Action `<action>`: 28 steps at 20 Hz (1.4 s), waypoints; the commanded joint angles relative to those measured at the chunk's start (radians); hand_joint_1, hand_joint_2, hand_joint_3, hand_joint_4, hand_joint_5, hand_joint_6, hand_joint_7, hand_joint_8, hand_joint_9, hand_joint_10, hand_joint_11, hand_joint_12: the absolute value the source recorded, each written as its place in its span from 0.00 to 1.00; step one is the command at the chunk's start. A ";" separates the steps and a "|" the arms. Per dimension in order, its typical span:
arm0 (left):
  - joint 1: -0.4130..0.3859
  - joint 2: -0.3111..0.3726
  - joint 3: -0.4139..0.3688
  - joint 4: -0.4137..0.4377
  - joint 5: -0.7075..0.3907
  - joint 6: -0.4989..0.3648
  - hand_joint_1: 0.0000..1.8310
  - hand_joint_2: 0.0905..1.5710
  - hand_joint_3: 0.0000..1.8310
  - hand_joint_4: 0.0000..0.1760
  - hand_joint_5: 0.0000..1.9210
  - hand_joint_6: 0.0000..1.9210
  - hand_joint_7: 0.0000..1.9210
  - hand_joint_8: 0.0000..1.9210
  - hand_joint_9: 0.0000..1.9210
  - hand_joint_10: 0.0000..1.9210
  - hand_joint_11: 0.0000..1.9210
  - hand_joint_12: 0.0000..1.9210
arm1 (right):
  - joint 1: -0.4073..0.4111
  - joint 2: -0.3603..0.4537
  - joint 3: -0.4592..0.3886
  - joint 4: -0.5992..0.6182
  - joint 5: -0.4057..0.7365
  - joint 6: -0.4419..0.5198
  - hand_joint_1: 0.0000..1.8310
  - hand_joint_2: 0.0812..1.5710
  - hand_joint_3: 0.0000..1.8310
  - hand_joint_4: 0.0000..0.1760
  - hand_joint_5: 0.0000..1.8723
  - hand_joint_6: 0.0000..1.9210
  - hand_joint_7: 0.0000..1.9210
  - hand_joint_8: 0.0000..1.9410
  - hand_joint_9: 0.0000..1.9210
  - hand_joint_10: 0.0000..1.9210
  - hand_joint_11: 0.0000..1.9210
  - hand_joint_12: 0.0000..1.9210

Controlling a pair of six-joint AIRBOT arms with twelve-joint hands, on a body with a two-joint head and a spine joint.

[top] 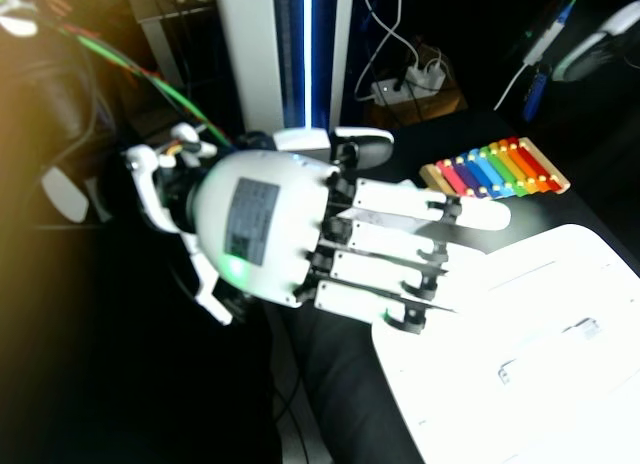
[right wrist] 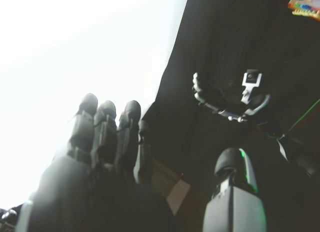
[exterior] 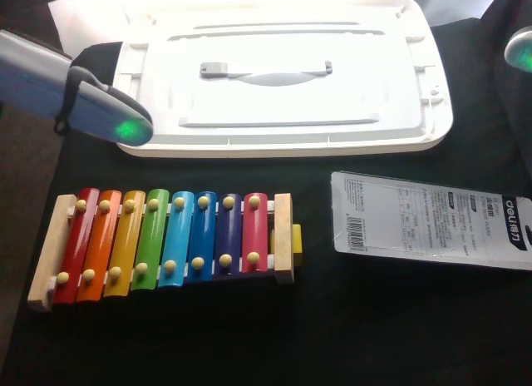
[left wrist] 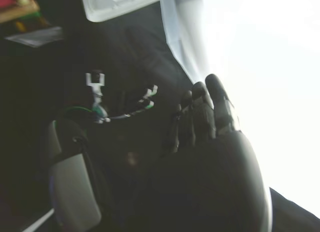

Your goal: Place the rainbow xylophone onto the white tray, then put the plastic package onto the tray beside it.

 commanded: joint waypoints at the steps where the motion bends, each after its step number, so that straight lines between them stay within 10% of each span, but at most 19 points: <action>1: -0.012 0.004 -0.007 -0.017 -0.054 -0.029 0.29 0.51 0.00 0.00 0.00 0.00 0.02 0.00 0.05 0.00 0.03 0.11 | 0.008 -0.003 0.004 0.051 0.110 0.010 0.31 0.55 0.00 0.37 0.13 0.00 0.20 0.00 0.09 0.01 0.01 0.13; 5: 0.035 0.017 -0.031 0.036 -0.062 -0.093 0.34 0.44 0.00 0.00 0.01 0.00 0.04 0.00 0.07 0.00 0.09 0.05 | 0.008 -0.012 0.009 0.051 0.110 0.010 0.31 0.55 0.00 0.30 0.13 0.00 0.19 0.00 0.08 0.00 0.00 0.12; 11: 0.162 0.008 -0.044 -0.003 -0.072 -0.105 0.37 0.39 0.00 0.21 0.00 0.00 0.02 0.00 0.02 0.00 0.04 0.02 | 0.008 -0.023 0.014 0.051 0.110 0.010 0.25 0.52 0.00 0.46 0.14 0.00 0.14 0.00 0.04 0.00 0.00 0.06; 12: 0.178 0.004 -0.043 -0.007 -0.072 -0.108 0.36 0.41 0.00 0.00 0.00 0.00 0.03 0.00 0.03 0.00 0.05 0.02 | 0.008 -0.027 0.017 0.051 0.110 0.011 0.26 0.52 0.00 0.46 0.14 0.00 0.13 0.00 0.03 0.00 0.00 0.06; 28: 0.350 -0.120 0.027 -0.021 -0.043 -0.164 0.27 0.38 0.00 0.05 0.00 0.00 0.02 0.00 0.03 0.00 0.07 0.02 | 0.008 -0.040 0.024 0.050 0.110 0.025 0.24 0.53 0.00 0.29 0.12 0.00 0.14 0.00 0.02 0.00 0.00 0.00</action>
